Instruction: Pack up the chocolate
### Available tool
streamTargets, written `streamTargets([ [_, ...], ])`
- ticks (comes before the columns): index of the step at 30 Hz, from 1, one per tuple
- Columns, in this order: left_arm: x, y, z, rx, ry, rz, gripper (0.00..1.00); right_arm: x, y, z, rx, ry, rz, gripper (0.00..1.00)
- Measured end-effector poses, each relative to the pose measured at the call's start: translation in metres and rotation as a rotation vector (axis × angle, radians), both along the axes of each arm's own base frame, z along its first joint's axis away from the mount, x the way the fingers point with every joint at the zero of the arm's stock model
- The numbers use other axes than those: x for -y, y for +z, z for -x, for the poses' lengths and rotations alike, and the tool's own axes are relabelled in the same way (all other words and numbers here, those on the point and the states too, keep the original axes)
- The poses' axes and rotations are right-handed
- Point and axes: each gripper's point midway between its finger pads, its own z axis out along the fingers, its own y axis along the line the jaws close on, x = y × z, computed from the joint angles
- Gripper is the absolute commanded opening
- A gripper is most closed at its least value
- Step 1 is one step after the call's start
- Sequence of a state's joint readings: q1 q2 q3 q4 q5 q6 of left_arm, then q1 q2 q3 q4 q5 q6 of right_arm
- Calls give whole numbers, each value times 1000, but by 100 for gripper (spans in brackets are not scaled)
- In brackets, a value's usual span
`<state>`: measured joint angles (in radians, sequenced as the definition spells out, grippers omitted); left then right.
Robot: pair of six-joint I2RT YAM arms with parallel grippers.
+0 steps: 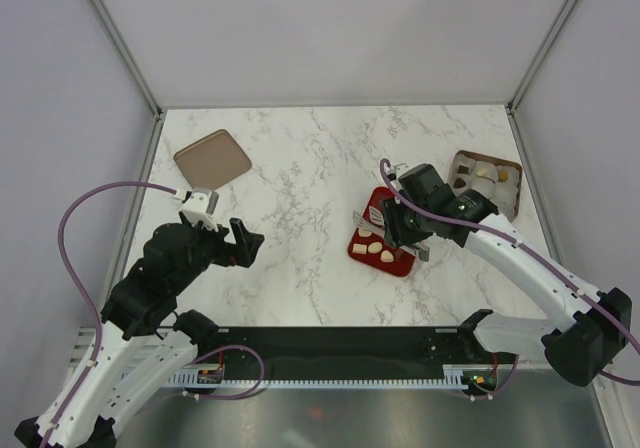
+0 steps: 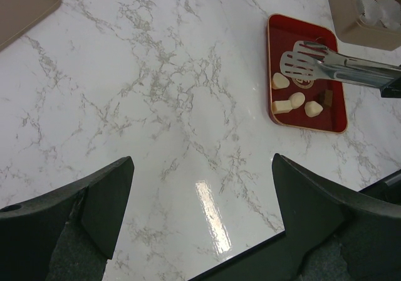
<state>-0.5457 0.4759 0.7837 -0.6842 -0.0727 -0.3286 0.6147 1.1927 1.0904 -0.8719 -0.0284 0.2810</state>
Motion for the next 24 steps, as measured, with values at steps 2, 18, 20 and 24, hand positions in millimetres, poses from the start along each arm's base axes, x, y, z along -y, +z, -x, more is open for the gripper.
streamTargets([
  [2,0,0,0,0,0,0,100,2,-5,4,-15,3,12,54],
  [18,0,0,0,0,0,0,100,7,-27,18,-65,21,35,55],
  [20,0,0,0,0,0,0,100,7,-30,19,-71,25,38,56],
  [24,0,0,0,0,0,0,100,6,-35,16,-81,30,50,56],
])
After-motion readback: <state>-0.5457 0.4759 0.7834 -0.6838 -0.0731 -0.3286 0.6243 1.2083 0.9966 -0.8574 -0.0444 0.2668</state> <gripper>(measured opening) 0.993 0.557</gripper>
